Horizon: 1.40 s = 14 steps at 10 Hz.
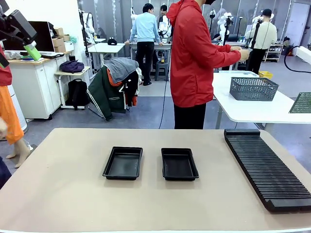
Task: Inspect and transfer BCBs to ESD trays.
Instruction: Pick up the Blank PCB from the PCB Rack and place it in the left ESD tray.
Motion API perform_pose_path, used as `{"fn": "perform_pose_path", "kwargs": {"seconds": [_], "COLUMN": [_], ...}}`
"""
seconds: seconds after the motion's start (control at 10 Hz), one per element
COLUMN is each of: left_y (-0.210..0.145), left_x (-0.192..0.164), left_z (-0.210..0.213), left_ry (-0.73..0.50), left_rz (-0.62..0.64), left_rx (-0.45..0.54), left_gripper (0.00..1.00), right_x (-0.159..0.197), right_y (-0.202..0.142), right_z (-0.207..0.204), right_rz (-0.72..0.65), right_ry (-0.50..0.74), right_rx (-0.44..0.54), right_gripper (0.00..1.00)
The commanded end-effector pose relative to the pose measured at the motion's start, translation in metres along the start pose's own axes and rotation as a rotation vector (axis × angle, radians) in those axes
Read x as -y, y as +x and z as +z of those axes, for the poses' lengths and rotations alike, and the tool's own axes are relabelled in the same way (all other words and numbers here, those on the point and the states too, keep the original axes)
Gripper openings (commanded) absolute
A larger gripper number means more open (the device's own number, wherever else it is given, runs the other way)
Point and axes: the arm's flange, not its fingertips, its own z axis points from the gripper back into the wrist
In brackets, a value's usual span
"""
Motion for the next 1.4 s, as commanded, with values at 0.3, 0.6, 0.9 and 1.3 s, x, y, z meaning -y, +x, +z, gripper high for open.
{"fn": "perform_pose_path", "kwargs": {"seconds": [0.3, 0.6, 0.9, 1.3], "left_y": [-0.0008, -0.0008, -0.0008, -0.0008], "left_x": [-0.0001, -0.0001, -0.0001, -0.0001], "left_z": [0.0, 0.0, 0.0, 0.0], "left_ry": [0.0, 0.0, 0.0, 0.0], "left_rz": [0.001, 0.001, 0.001, 0.001], "left_rx": [0.0, 0.0, 0.0, 0.0], "left_gripper": [1.0, 1.0, 1.0, 1.0], "right_x": [0.0, 0.0, 0.0, -0.0002], "right_y": [0.0, 0.0, 0.0, -0.0021], "right_z": [0.0, 0.0, 0.0, 0.0002], "right_rz": [0.0, 0.0, 0.0, 0.002], "right_ry": [0.0, 0.0, 0.0, -0.001], "right_rx": [0.0, 0.0, 0.0, 0.003], "right_gripper": [0.01, 0.01, 0.01, 0.03]}}
